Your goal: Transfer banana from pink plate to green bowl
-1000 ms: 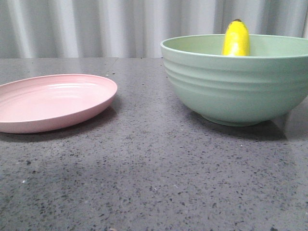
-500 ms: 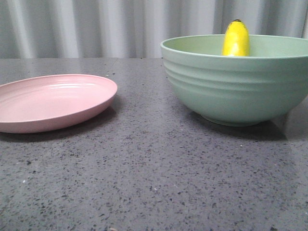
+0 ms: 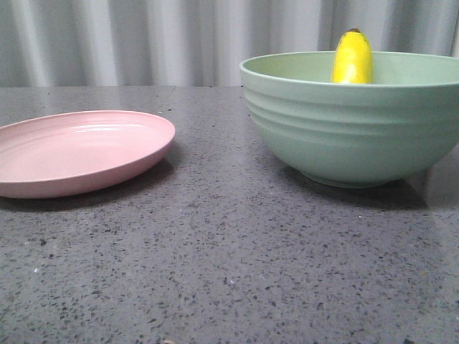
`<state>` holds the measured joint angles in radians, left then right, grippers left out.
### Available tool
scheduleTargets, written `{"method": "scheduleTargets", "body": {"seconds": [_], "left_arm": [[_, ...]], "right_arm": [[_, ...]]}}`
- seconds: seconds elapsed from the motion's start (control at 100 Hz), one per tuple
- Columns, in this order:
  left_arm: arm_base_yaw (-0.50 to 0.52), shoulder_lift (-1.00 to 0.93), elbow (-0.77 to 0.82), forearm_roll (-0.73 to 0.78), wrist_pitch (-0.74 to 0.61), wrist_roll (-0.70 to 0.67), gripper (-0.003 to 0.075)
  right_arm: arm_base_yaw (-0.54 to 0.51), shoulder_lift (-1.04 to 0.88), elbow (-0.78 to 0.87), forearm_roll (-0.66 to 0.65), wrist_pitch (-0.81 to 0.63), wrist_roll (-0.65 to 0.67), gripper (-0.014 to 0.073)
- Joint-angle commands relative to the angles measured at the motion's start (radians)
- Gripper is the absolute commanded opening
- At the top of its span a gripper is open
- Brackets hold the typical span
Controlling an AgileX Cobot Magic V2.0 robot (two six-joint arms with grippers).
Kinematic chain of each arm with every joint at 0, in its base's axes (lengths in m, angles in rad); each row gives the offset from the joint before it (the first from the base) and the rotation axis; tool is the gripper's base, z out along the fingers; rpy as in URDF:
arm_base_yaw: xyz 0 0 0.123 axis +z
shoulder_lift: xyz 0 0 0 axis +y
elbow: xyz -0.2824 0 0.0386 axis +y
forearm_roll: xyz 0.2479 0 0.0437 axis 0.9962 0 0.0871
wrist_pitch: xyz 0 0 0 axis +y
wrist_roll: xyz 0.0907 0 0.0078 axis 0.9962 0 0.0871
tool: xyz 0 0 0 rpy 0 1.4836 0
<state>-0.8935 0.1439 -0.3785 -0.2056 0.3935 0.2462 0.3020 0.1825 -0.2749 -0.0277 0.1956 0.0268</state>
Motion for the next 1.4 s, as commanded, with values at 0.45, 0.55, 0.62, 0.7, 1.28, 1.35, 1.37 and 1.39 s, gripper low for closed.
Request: {"method": "scheduleTargets", "body": {"seconds": [0.45, 0.55, 0.62, 0.7, 1.28, 1.35, 1.37, 1.39], "left_arm": [[0.245, 0.012, 0.175, 0.144, -0.574, -0.039, -0.002], [0.381, 0.012, 0.234, 0.103, -0.628, -0.1, -0.002], [0.466, 0.001, 0.253, 0.103, -0.619, -0.113, -0.002], [0.546, -0.023, 0.27, 0.102, -0.605, -0.113, -0.002], [0.836, -0.179, 0.39, 0.173, -0.207, -0.269, -0.002], [0.836, -0.179, 0.39, 0.175, -0.152, -0.269, -0.002], [0.836, -0.179, 0.39, 0.175, -0.136, -0.269, -0.002], [0.836, -0.179, 0.39, 0.175, -0.131, -0.269, -0.002]], "right_arm": [[-0.007, 0.009, -0.025, -0.012, -0.087, -0.01, -0.0064], [-0.007, 0.009, -0.025, -0.012, -0.087, -0.01, -0.0064], [-0.007, 0.009, -0.025, -0.012, -0.087, -0.01, -0.0064], [-0.007, 0.009, -0.025, -0.012, -0.087, -0.01, -0.0064], [-0.007, 0.009, -0.025, -0.012, -0.087, -0.01, -0.0064], [-0.007, 0.009, -0.025, -0.012, -0.087, -0.01, -0.0064], [-0.007, 0.009, -0.025, -0.012, -0.087, -0.01, -0.0064], [-0.007, 0.009, -0.025, -0.012, -0.087, -0.01, -0.0064]]}}
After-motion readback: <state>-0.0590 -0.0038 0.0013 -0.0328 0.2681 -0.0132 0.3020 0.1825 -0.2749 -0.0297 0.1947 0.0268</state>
